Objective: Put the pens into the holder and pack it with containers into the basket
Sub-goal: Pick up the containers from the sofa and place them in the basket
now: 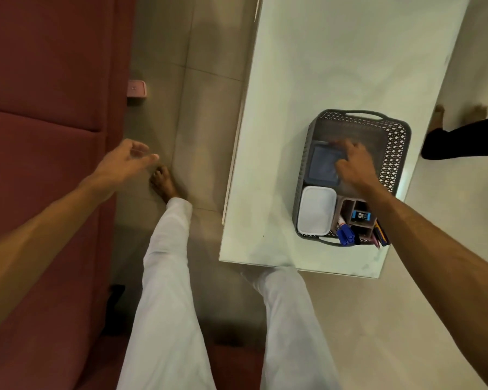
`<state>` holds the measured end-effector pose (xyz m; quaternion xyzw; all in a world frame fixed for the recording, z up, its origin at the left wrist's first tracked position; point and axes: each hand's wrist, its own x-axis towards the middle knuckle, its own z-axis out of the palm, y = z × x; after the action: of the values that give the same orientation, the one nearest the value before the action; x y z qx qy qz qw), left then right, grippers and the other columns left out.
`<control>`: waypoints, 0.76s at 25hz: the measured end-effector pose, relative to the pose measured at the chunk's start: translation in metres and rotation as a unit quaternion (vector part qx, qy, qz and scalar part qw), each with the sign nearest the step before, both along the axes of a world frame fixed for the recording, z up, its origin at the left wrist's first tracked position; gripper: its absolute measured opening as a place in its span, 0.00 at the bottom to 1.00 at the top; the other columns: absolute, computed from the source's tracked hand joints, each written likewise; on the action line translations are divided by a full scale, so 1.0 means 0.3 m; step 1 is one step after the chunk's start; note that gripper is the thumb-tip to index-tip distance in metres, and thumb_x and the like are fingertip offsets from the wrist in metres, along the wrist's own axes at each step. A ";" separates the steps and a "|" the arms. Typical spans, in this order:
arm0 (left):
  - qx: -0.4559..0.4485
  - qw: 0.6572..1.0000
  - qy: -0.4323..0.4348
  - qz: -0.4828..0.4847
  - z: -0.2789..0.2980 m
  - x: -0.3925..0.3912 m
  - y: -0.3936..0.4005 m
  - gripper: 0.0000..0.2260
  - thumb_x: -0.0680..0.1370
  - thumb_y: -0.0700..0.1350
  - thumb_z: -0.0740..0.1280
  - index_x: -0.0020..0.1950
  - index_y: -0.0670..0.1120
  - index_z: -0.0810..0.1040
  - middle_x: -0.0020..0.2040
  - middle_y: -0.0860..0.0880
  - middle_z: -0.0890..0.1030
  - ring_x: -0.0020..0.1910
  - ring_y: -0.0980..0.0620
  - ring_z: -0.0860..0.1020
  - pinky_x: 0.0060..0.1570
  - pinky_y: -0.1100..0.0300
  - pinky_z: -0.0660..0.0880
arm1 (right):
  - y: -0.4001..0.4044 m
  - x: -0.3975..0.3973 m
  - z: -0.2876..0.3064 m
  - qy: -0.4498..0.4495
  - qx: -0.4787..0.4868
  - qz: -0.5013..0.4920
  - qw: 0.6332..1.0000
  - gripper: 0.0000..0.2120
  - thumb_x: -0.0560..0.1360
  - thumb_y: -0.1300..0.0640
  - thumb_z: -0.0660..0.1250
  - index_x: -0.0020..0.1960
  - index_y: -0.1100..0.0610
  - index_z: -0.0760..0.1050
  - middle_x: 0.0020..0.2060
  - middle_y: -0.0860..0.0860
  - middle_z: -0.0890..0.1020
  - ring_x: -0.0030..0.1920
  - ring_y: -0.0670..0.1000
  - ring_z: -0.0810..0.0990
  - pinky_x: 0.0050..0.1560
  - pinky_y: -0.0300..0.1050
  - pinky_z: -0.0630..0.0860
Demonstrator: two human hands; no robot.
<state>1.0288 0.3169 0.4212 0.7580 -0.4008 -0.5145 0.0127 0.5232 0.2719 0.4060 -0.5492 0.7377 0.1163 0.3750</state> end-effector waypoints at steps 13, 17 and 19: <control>0.013 0.999 0.030 -0.016 -0.093 0.079 -0.071 0.19 0.82 0.51 0.72 0.67 0.42 0.78 0.64 0.46 0.82 0.64 0.47 0.80 0.62 0.56 0.74 | -0.184 0.595 0.111 -0.128 -0.125 0.172 0.969 0.16 0.79 0.60 0.67 0.65 0.54 0.78 0.57 0.57 0.80 0.57 0.59 0.80 0.56 0.48 0.73; 0.049 0.996 0.007 -0.073 -0.356 0.149 -0.157 0.21 0.82 0.53 0.71 0.69 0.42 0.76 0.67 0.43 0.80 0.66 0.45 0.79 0.63 0.55 0.73 | -0.342 0.907 -0.032 -0.165 -0.097 0.253 0.949 0.14 0.80 0.56 0.66 0.64 0.55 0.79 0.59 0.56 0.82 0.56 0.56 0.81 0.56 0.47 0.75; 0.070 0.995 -0.017 -0.066 -0.563 0.195 -0.224 0.23 0.81 0.54 0.71 0.71 0.43 0.74 0.70 0.44 0.78 0.68 0.44 0.77 0.65 0.54 0.72 | -0.426 1.027 -0.194 -0.152 -0.061 0.286 0.944 0.14 0.81 0.54 0.64 0.66 0.54 0.78 0.61 0.55 0.82 0.59 0.55 0.81 0.58 0.49 0.77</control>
<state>1.0873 0.2496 0.2523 0.7374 -0.4132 -0.5282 -0.0812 0.8315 0.1441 0.3478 -0.7702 0.4893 0.0886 0.3995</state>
